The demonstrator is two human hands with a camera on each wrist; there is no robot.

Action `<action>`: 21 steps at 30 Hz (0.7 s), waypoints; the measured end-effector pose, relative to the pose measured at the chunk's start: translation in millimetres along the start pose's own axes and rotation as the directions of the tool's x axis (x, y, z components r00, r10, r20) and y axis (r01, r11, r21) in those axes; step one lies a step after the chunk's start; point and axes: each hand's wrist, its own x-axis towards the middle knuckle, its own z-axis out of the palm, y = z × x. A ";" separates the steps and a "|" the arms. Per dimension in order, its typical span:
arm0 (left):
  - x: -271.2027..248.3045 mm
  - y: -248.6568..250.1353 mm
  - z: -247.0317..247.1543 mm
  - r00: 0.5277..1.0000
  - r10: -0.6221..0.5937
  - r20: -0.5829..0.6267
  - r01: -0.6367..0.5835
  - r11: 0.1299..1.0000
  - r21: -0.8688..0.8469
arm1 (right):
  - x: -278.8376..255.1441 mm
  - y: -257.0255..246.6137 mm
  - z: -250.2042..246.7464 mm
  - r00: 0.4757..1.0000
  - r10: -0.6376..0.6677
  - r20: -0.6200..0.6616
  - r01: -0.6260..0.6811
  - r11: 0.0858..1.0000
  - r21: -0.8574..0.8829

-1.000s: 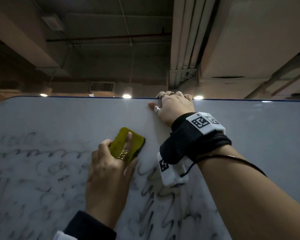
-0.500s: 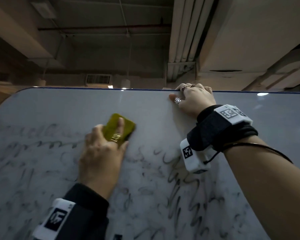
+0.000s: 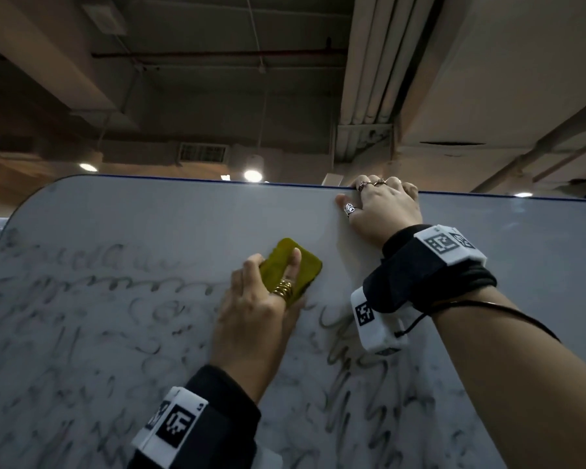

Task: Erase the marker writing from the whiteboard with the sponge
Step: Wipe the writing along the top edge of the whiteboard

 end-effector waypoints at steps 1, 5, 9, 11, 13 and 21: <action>0.6 -7.9 -3.2 1.000 0.011 0.012 -0.011 1.000 0.001 | 0.9 0.5 -0.2 1.000 -0.005 0.004 0.005 1.000 -0.001; -5.7 -59.6 -14.4 0.980 -0.198 0.028 0.197 0.980 0.032 | 2.5 -0.5 -0.7 1.000 0.002 0.016 -0.002 1.000 0.005; -5.9 -76.6 -21.4 0.948 -0.299 0.107 0.297 0.954 0.036 | 0.8 -2.0 1.8 0.999 0.039 -0.001 -0.039 0.999 0.018; -5.1 -73.4 -21.3 0.950 -0.282 0.132 0.280 0.959 0.035 | -1.3 -7.4 0.1 0.998 0.067 -0.004 -0.067 0.998 0.007; -2.9 -70.9 -26.1 0.948 -0.275 0.160 0.270 0.962 0.051 | -2.9 -18.1 -2.8 0.995 0.103 0.001 -0.103 0.995 -0.002; -1.2 -92.9 -47.0 0.961 -0.070 0.269 0.062 0.997 0.035 | 3.2 -128.3 7.7 0.989 -0.113 -0.098 0.122 0.989 0.087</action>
